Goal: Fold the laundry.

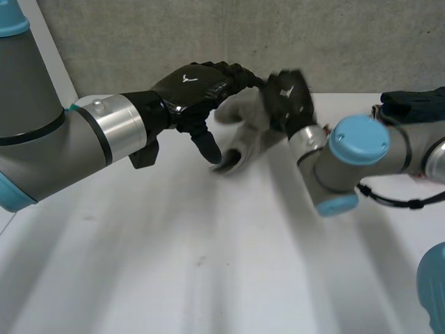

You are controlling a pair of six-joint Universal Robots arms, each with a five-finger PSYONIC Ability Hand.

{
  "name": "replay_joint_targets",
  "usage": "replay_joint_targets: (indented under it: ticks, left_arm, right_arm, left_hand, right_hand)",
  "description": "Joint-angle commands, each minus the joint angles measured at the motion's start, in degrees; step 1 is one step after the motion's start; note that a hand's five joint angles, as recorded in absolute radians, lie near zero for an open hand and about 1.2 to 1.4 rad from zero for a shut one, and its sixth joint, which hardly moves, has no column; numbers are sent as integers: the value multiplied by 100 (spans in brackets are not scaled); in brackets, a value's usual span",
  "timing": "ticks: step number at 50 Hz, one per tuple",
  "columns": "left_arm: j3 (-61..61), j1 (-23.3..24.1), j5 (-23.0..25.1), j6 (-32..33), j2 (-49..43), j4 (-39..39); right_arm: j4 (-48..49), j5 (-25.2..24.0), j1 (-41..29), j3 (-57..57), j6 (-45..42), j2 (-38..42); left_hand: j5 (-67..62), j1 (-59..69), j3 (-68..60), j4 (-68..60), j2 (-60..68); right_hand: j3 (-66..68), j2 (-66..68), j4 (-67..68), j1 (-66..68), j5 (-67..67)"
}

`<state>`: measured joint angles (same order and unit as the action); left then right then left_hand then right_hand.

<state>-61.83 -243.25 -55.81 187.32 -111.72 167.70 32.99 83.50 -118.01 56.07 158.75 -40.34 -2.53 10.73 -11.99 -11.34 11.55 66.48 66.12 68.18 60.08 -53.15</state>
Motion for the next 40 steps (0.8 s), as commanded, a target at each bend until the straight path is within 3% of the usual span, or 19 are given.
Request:
replay_joint_targets:
  ticks: [1,10,19,23,32,40]
  left_arm:
    - [30,-47,0,-20,19,8]
    - [22,-47,0,-47,28,-1]
    - [30,-12,0,-38,-43,17]
    - [30,14,0,-20,-104,17]
    - [30,67,-9,6,-227,17]
    - [30,128,-18,15,-263,8]
  right_arm:
    - [58,281,576,-1150,51,-1]
    - [41,316,1841,-2723,69,456]
    - [6,88,2897,-3050,86,1142]
    - [-152,-105,3231,-2585,86,1291]
    - [-100,-1607,3802,-583,104,687]
    - [102,-1705,4005,236,174,106]
  left_hand:
    - [253,-73,199,134,-155]
    - [253,-73,199,134,-155]
    - [253,-73,199,134,-155]
    - [253,-73,199,134,-155]
    - [253,-73,199,134,-155]
    - [253,-73,199,134,-155]
  right_hand:
    - [1352,1388,1182,1992,-1685]
    - [1352,1388,1182,1992,-1685]
    - [1352,1388,1182,1992,-1685]
    - [1352,1388,1182,1992,-1685]
    - [1352,1388,1182,1992,-1685]
    - [1352,1388,1182,1992,-1685]
